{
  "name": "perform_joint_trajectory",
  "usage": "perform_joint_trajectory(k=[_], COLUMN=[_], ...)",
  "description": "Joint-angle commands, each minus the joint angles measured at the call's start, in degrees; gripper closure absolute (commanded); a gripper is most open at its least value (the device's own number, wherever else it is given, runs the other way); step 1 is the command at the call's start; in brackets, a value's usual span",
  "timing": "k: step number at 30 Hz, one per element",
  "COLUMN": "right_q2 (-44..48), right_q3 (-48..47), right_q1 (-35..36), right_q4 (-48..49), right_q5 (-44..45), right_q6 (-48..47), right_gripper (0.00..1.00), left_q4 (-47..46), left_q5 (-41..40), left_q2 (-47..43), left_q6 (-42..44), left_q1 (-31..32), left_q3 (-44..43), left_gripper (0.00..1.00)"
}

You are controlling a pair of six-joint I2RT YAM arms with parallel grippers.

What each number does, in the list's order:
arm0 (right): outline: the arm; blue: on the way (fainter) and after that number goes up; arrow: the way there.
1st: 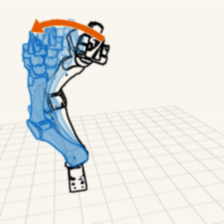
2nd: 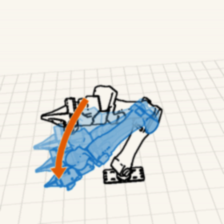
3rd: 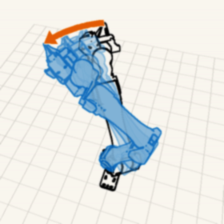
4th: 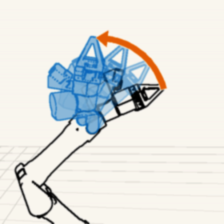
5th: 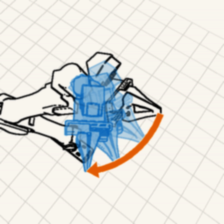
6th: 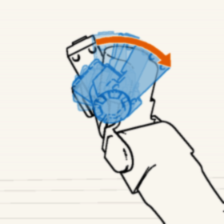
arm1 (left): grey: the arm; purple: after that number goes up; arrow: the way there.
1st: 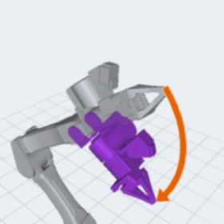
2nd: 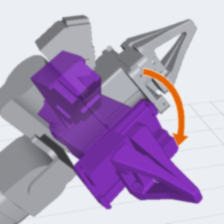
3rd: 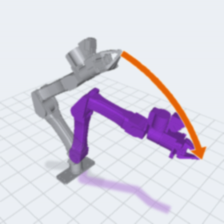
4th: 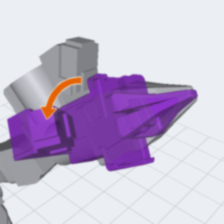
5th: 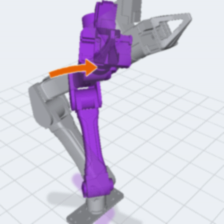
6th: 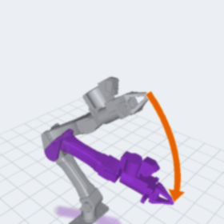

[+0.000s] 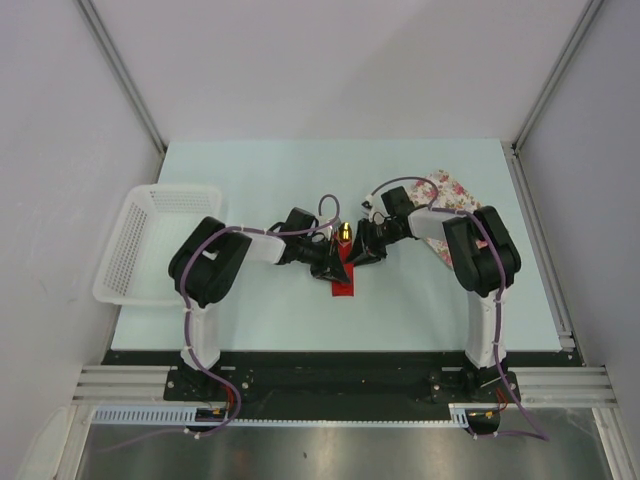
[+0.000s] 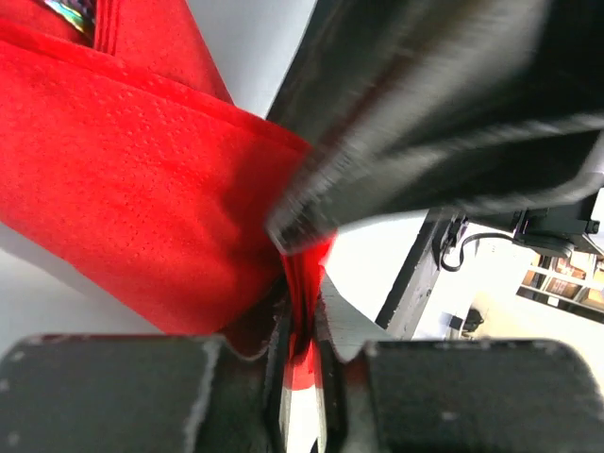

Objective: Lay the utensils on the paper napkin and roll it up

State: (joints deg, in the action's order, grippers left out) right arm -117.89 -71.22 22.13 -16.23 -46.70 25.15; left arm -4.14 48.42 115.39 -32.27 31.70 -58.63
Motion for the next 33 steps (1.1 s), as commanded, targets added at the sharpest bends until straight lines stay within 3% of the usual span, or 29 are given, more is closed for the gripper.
perform_joint_trajectory(k=[1, 3, 8, 14, 20, 27, 33], right_q2=[-1.0, -1.5, -2.4, -2.5, -2.6, -2.1, -2.1], right_q3=[-1.6, -1.6, -0.9, 0.0, 1.4, 2.9, 3.2], right_q1=[0.2, 0.1, -0.3, -0.2, -0.9, -1.6, -1.7], right_q4=[-3.0, -3.8, -4.1, -3.8, -2.2, -0.8, -0.6], right_q5=[2.3, 3.1, 3.7, 4.1, 3.0, 2.2, 2.0], right_q6=[-3.9, -5.3, -6.5, -7.1, -5.6, -4.7, -4.7], right_gripper=[0.85, 1.0, 1.0, 1.0, 1.0, 1.0, 1.0], left_q4=[4.9, 2.0, -16.5, -21.1, -21.3, -23.3, -20.3], left_q5=[-1.2, 0.3, 5.1, 6.0, 4.4, 2.9, 1.8], left_q2=[-0.2, -1.5, -9.0, -16.8, -16.8, -13.0, -10.4], left_q6=[3.3, 2.1, -10.0, -12.9, -15.3, -18.4, -16.5], left_q1=[1.7, 1.3, -2.6, -6.3, -7.0, -5.3, -4.2], left_q3=[1.7, 3.7, 10.7, 13.2, 15.0, 16.7, 15.5], left_gripper=[0.8, 0.73, 0.54, 0.51, 0.57, 0.83, 0.89])
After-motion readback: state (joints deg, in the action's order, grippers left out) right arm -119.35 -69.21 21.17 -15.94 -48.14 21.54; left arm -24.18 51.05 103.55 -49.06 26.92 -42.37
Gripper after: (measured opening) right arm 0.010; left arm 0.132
